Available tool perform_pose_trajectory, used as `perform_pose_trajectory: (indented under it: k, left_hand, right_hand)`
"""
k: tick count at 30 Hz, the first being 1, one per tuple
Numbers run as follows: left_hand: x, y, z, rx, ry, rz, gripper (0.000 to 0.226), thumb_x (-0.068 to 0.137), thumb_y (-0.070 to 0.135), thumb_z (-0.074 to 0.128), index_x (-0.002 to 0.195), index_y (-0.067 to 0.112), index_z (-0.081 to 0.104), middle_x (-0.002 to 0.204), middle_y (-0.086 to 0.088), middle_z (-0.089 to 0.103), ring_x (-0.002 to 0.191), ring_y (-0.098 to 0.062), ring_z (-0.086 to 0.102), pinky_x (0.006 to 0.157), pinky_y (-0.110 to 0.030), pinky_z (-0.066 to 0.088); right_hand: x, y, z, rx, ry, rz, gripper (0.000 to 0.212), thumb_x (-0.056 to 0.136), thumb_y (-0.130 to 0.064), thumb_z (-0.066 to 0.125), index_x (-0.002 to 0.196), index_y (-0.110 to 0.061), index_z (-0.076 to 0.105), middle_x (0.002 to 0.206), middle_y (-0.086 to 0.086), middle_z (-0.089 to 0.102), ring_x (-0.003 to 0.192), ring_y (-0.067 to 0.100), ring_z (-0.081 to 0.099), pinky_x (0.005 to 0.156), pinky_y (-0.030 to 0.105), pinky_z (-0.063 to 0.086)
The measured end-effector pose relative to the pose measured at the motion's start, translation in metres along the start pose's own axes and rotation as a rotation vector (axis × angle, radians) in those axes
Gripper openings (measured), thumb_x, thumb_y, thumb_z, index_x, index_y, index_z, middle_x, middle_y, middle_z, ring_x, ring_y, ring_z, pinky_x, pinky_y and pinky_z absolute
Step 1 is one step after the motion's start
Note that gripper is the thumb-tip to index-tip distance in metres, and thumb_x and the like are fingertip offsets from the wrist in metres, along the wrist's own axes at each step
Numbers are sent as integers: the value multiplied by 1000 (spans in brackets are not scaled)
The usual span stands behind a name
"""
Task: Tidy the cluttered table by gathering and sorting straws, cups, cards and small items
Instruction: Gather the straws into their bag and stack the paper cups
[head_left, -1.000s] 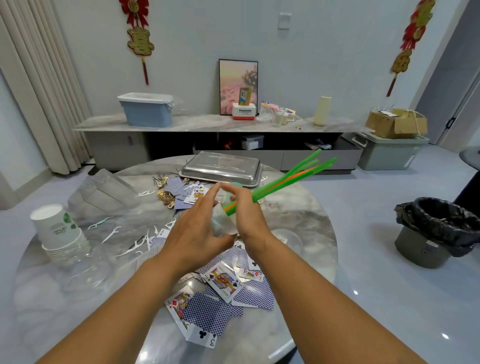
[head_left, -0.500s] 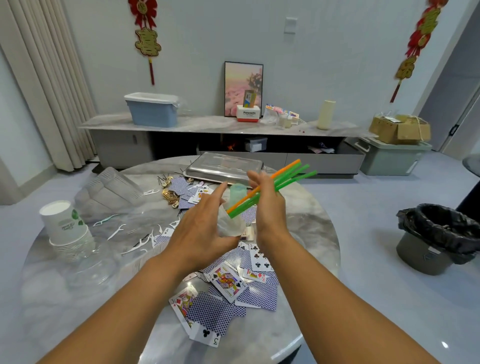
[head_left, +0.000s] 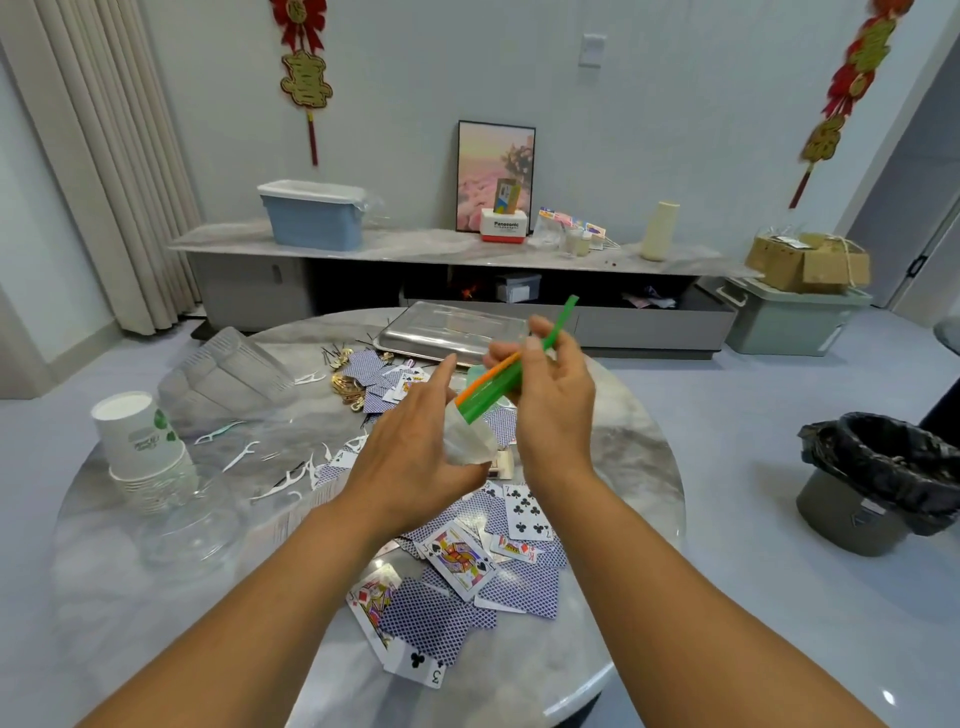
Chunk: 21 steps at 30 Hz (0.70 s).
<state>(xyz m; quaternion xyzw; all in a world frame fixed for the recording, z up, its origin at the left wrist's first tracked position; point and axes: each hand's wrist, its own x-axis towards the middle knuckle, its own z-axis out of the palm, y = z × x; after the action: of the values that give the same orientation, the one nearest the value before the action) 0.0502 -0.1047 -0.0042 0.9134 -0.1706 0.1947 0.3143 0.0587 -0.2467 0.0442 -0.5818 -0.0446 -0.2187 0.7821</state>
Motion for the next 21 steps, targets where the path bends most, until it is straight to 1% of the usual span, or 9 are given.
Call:
perform_pose_trajectory:
  k: [2,6,8,10,12,15,17,19,21]
  left_hand:
    - [0,1,1,-12,1,-6,122,67,60,82,157,37,3,137,10,47,119,-14,51,95,-36,43]
    - [3,0,-1,-57,36,-49,126,65,63,83,159,37,4,146,6,46,130,-15,47,98,-33,39]
    - [2,0,-3,-52,54,-54,123,66,61,82,159,37,4,143,8,48,126,-16,49,93,-31,37]
    - [1,0,-4,-48,55,-57,121,66,62,79,158,39,4,141,10,48,122,-17,51,90,-32,37]
    - [1,0,-5,-47,51,-64,120,65,65,77,157,40,4,139,10,49,118,-18,52,88,-33,38]
    - [2,-1,-5,-44,55,-68,119,66,64,78,158,39,5,140,9,49,119,-17,53,88,-32,38]
    - [2,-1,-5,-52,50,-71,121,66,63,79,159,38,4,145,8,48,126,-18,51,92,-31,38]
    - [1,0,-6,-68,35,-93,124,63,67,78,158,39,3,150,7,44,131,-19,48,95,-35,40]
    - [2,2,-9,-67,31,-115,125,58,74,71,158,38,4,149,7,45,131,-20,48,98,-40,43]
  right_hand:
    - [-7,3,4,-16,-89,63,15,105,-17,52,113,-21,65,99,6,77,90,15,75,71,26,59]
    - [-19,9,7,-238,-227,258,22,99,-40,57,95,-32,78,97,-6,77,95,17,73,87,36,58]
    - [-20,7,7,-217,-220,319,28,98,-46,56,98,-27,77,97,-2,77,92,20,73,77,30,57]
    - [-16,7,7,-174,-77,239,26,101,-42,57,115,-25,69,100,-2,75,87,11,72,70,23,55]
    - [-11,5,3,-180,99,59,31,100,-30,63,130,-32,57,104,-4,72,86,5,70,75,24,57]
    - [-12,5,0,-187,-1,-49,18,95,-15,69,109,-26,69,92,3,75,84,13,73,76,28,59]
    - [-21,9,3,-271,-144,-18,10,97,-20,66,98,-24,76,89,0,76,83,14,73,75,34,59]
    - [-29,12,7,-378,-190,-20,24,102,-33,55,102,-25,77,94,-5,75,90,13,71,83,43,59]
    - [-34,13,9,-381,-116,-75,35,104,-38,44,119,-25,73,112,-10,73,107,4,66,96,37,54]
